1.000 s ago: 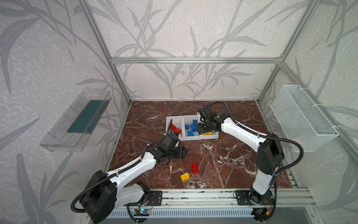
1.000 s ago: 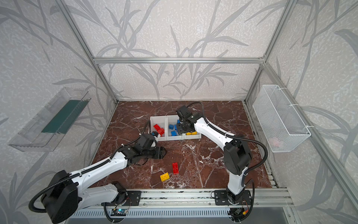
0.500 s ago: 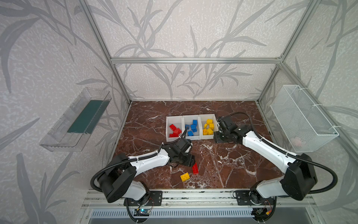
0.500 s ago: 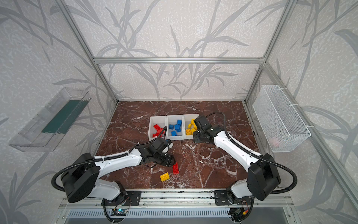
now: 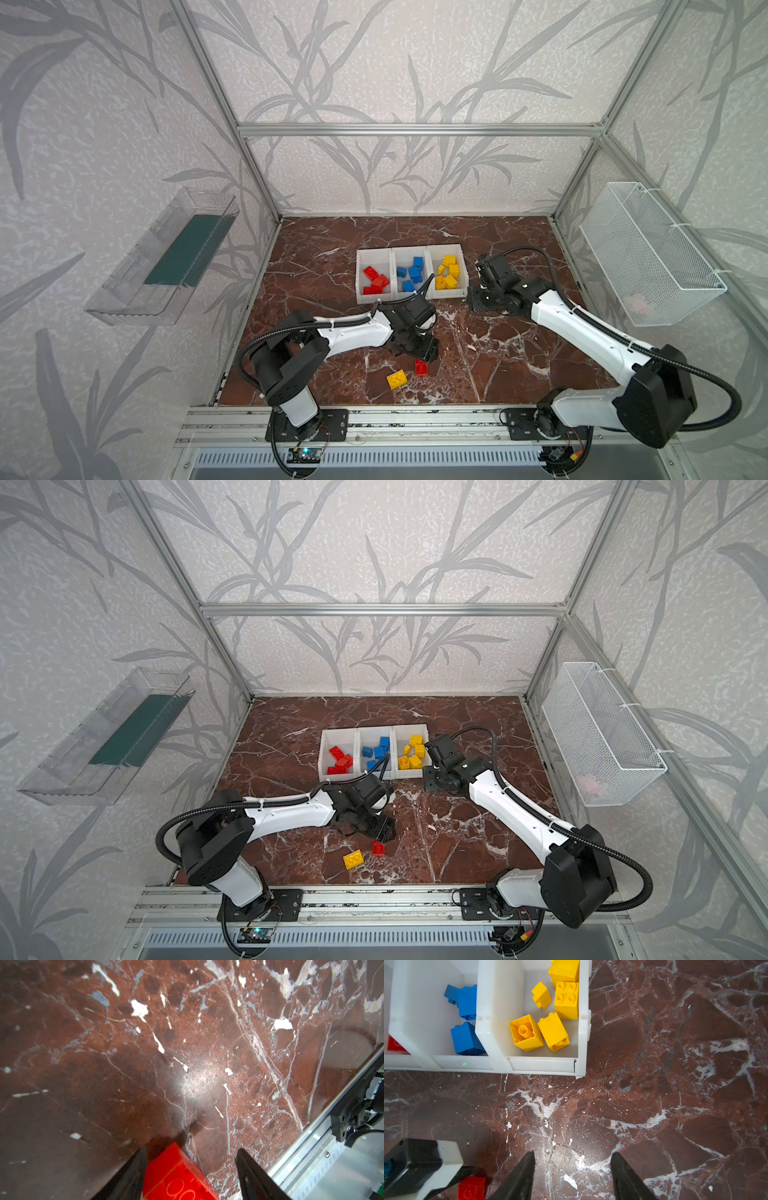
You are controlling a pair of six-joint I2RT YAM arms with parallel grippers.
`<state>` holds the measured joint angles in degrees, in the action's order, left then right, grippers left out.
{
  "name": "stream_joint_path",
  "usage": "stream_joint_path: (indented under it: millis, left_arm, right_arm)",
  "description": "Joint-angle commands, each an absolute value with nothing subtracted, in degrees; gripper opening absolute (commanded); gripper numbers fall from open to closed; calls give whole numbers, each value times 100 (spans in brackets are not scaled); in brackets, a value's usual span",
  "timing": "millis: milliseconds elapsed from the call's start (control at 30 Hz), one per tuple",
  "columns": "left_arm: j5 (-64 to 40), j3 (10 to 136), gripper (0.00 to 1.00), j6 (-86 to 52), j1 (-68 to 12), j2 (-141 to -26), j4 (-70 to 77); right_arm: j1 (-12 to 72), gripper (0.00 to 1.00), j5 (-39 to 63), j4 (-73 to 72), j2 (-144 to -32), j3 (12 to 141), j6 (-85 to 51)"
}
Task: Sort the legos into containers by color
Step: Pick up the lego from the middle-left of the table.
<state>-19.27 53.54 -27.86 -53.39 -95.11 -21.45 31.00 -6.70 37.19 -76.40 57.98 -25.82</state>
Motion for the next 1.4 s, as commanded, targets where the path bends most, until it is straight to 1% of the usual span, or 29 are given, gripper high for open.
stream_joint_path:
  millis: [0,167,400,700,900,1000,1233,1367]
  left_arm:
    - [-1648,5535,71,-2632,-5430,-9503,-2517]
    - [-1161,5604,70,-2645,-5501,-9355,-2888]
    - [-1379,5649,69,-2670,-5596,-9513,-3005]
    - [-1596,5881,59,-2553,-5746,-9745,-3072]
    - [-1626,6168,55,-2420,-5780,-10035,-3139]
    - [-1538,6296,55,-2351,-5843,-10112,-3300]
    - [-1338,6119,54,-2453,-5978,-9965,-3479]
    - [-1401,6167,48,-2487,-6003,-10105,-3428]
  right_arm:
    - [3080,60,-747,3701,-7479,5696,-2676]
    - [3085,60,-684,3700,-7501,5663,-2710]
    - [3084,60,-650,3726,-7543,5667,-2664]
    - [3076,60,-625,3680,-7541,5581,-2666]
    - [3076,60,-624,3682,-7504,5510,-2676]
    - [3074,60,-631,3690,-7460,5468,-2695]
    - [3074,60,-664,3640,-7357,5348,-2716]
    - [3075,60,-667,3689,-7317,5334,-2713]
